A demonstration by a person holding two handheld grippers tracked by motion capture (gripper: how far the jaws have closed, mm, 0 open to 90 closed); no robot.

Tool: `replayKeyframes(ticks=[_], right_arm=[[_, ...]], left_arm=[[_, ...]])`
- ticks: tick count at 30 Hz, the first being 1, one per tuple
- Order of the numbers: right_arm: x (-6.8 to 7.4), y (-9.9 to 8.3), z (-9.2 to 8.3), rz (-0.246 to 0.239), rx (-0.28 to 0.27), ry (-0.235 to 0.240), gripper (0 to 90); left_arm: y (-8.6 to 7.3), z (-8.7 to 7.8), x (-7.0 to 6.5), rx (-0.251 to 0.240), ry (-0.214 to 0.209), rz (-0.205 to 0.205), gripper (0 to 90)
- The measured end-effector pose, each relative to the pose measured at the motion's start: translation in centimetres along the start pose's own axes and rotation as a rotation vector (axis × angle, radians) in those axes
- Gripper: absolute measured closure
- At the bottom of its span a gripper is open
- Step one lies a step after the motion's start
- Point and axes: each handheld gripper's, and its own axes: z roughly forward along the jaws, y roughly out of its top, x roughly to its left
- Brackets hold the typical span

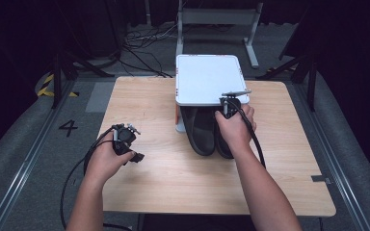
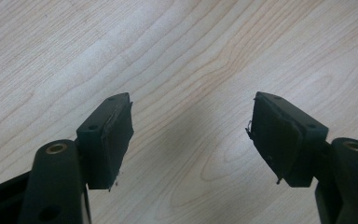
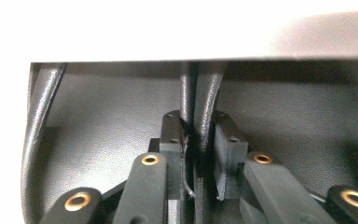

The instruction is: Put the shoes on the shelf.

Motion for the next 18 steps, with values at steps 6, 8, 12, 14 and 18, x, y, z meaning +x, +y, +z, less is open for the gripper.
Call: replayKeyframes(ticks=[6, 8, 12, 14, 18], right_arm=[[0.6, 0.3, 1.1, 0.011, -0.010, -0.043, 77.0], [0.6, 0.4, 1.3, 0.007, -0.013, -0.050, 77.0], [0.7, 0.5, 2.1, 0.028, -0.021, -0.065, 76.9], [0.9, 0.4, 2.5, 0.015, -0.039, -0.076, 76.1], [1.2, 0.3, 3.1, -0.011, -0.106, -0.069, 57.9]], left_arm=[[0.0, -0.1, -0.1, -0.002, 0.000, 0.002, 30.4], [0.0, -0.1, -0.1, -0.004, -0.002, 0.002, 30.4], [0.0, -0.2, -0.1, -0.008, -0.001, 0.009, 30.4], [0.1, -0.2, -0.2, -0.009, -0.003, 0.010, 30.4], [0.2, 0.0, -0.3, -0.004, -0.004, 0.014, 30.4]])
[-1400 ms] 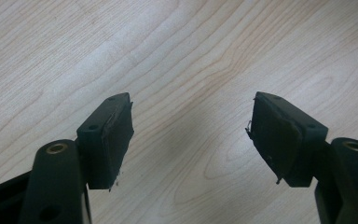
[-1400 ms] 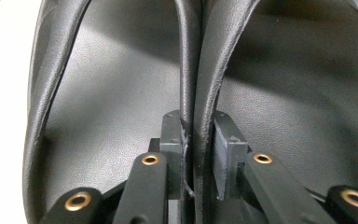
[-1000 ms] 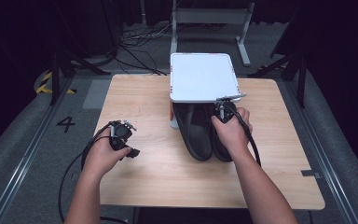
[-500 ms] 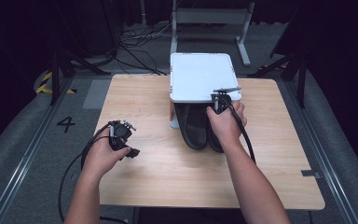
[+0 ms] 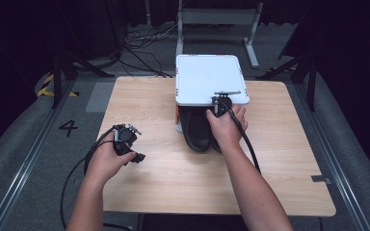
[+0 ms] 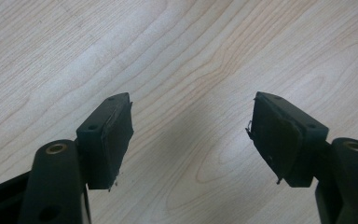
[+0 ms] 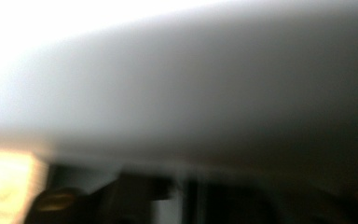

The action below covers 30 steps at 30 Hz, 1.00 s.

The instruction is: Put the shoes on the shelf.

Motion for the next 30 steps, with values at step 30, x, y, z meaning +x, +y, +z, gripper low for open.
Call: replayKeyframes(ticks=[30], right_arm=[[-3.4, -5.7, -8.9, -0.228, -0.025, 0.184, 43.8]], left_arm=[[3.3, 0.3, -4.4, -0.059, -0.035, 0.109, 28.4]])
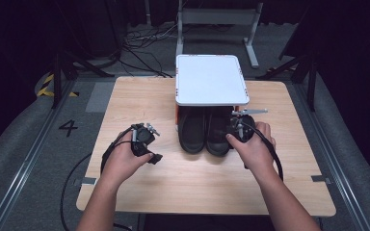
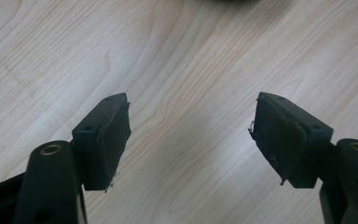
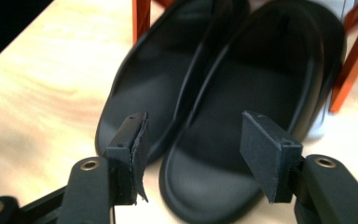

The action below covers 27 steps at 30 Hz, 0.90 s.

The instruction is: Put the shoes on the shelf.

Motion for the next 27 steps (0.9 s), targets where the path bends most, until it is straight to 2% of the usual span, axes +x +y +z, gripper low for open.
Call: replayKeyframes(ticks=[4, 7, 10, 15, 21, 24, 26, 27], right_arm=[[-0.3, -1.4, -0.8, -0.013, 0.017, 0.015, 44.2], [-0.9, -2.3, -1.3, -0.020, 0.038, 0.007, 45.2], [-1.4, -3.2, -1.6, -0.033, 0.055, 0.009, 45.2], [-1.9, -4.6, -1.2, -0.031, 0.100, 0.019, 44.7], [-2.4, -5.9, -0.5, -0.015, 0.134, 0.027, 46.3], [-2.2, -6.3, 0.1, -0.056, 0.187, 0.033, 55.3], [-2.1, -6.3, 0.1, -0.072, 0.195, 0.036, 58.2], [-2.0, -6.3, 0.3, -0.077, 0.206, 0.042, 60.7]], left_arm=[[0.6, 0.4, -0.7, 0.024, -0.007, 0.025, 29.3], [0.9, 0.7, -1.2, 0.033, -0.012, 0.044, 29.7], [1.2, 0.9, -1.8, 0.033, -0.025, 0.044, 29.1], [1.6, 1.7, -2.4, 0.035, -0.036, 0.060, 27.2], [2.1, 3.0, -2.9, 0.020, -0.009, 0.046, 26.8], [2.6, 3.6, -3.4, 0.034, -0.027, 0.012, 44.5], [2.8, 3.8, -3.6, 0.041, -0.034, 0.006, 46.6], [2.9, 4.1, -3.8, 0.045, -0.040, 0.003, 52.2]])
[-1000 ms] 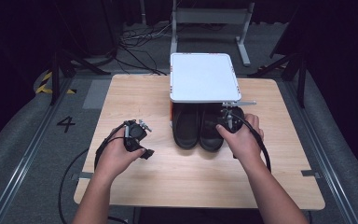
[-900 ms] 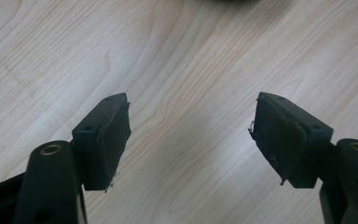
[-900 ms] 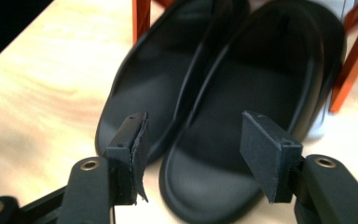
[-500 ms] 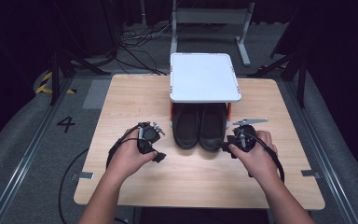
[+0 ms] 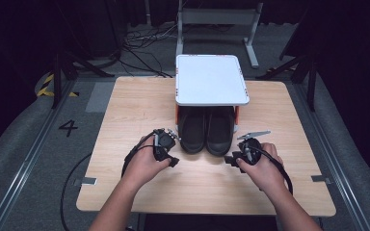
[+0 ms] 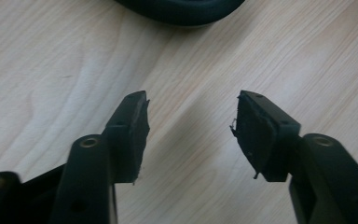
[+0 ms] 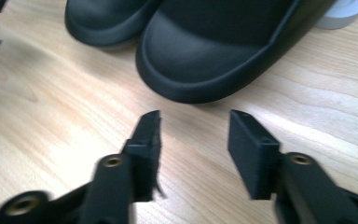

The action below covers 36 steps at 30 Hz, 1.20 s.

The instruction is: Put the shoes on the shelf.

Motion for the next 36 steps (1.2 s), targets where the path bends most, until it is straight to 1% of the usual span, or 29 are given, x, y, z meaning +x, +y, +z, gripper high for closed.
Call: replayKeyframes(ticks=[2, 3, 4, 5, 6, 8, 9, 10, 13, 14, 16, 18, 20, 22, 23, 24, 26, 27, 30, 32, 34, 35, 36], right_arm=[[0.1, 0.1, 0.4, -0.016, 0.026, 0.010, 67.8], [0.3, 0.2, 0.6, -0.016, 0.040, 0.011, 72.4], [0.4, 0.2, 0.8, -0.025, 0.050, 0.015, 76.7], [0.5, 0.3, 1.0, -0.036, 0.063, 0.016, 79.6], [0.6, 0.4, 1.2, -0.048, 0.074, 0.018, 81.8], [0.8, 0.6, 1.7, -0.050, 0.094, 0.038, 85.4], [0.9, 0.6, 1.9, -0.055, 0.101, 0.040, 86.6], [1.1, 0.7, 2.1, -0.057, 0.110, 0.046, 87.7], [1.1, 0.9, 2.6, -0.045, 0.127, 0.059, 88.6], [1.1, 1.0, 2.8, -0.035, 0.134, 0.063, 88.6], [1.1, 1.0, 3.2, -0.032, 0.141, 0.065, 86.8], [1.2, 0.9, 3.6, -0.028, 0.133, 0.063, 82.7], [1.4, 0.9, 3.8, -0.028, 0.123, 0.064, 82.1], [1.4, 1.1, 3.8, -0.015, 0.110, 0.067, 81.9], [1.4, 1.1, 3.8, -0.015, 0.110, 0.067, 81.9], [1.2, 1.3, 3.9, -0.004, 0.104, 0.064, 82.0], [1.2, 1.3, 4.0, -0.002, 0.101, 0.055, 82.0], [0.8, 1.4, 4.0, 0.005, 0.089, 0.035, 82.0], [0.4, 1.7, 3.9, 0.022, 0.083, 0.025, 82.3], [-0.2, 2.1, 3.8, 0.040, 0.083, 0.024, 82.7], [-0.6, 2.6, 3.9, 0.044, 0.090, 0.005, 82.8], [-0.7, 2.7, 3.9, 0.047, 0.095, 0.004, 82.8], [-1.0, 3.0, 4.1, 0.056, 0.112, 0.006, 82.8]], left_arm=[[0.3, 0.5, -0.3, 0.005, -0.012, -0.003, 59.2], [0.4, 0.7, -0.3, 0.010, -0.024, -0.008, 63.5], [0.5, 0.9, -0.4, 0.019, -0.028, -0.010, 65.3], [0.6, 1.1, -0.4, 0.021, -0.041, -0.020, 67.4], [0.7, 1.3, -0.5, 0.022, -0.059, -0.033, 69.0], [1.1, 1.7, -0.6, 0.016, -0.116, -0.044, 68.2], [1.4, 2.0, -0.9, 0.015, -0.134, -0.046, 68.7], [1.8, 2.3, -1.1, 0.015, -0.137, -0.037, 69.1], [2.4, 3.0, -1.4, 0.021, -0.133, -0.023, 71.4], [2.6, 3.2, -1.6, 0.029, -0.121, -0.016, 71.5], [2.8, 3.5, -1.7, 0.031, -0.100, -0.007, 71.6], [3.0, 3.8, -1.8, 0.024, -0.083, -0.007, 68.2], [3.4, 4.0, -1.8, 0.010, -0.079, -0.001, 68.1], [3.8, 4.4, -1.8, 0.031, -0.079, -0.005, 69.1], [3.8, 4.4, -1.8, 0.031, -0.079, -0.005, 69.5], [4.0, 4.6, -1.8, 0.034, -0.081, -0.004, 69.6], [4.2, 4.9, -1.8, 0.006, -0.071, 0.003, 69.3], [4.4, 4.9, -1.8, -0.003, -0.071, 0.001, 68.8], [5.1, 5.1, -1.9, -0.017, -0.086, -0.003, 68.4], [5.5, 5.2, -1.9, -0.017, -0.079, 0.004, 68.1], [6.0, 5.2, -2.0, -0.018, -0.083, -0.004, 67.7], [6.0, 5.2, -2.0, -0.018, -0.083, -0.004, 67.7], [6.3, 5.1, -2.0, -0.007, -0.082, -0.007, 67.8]])
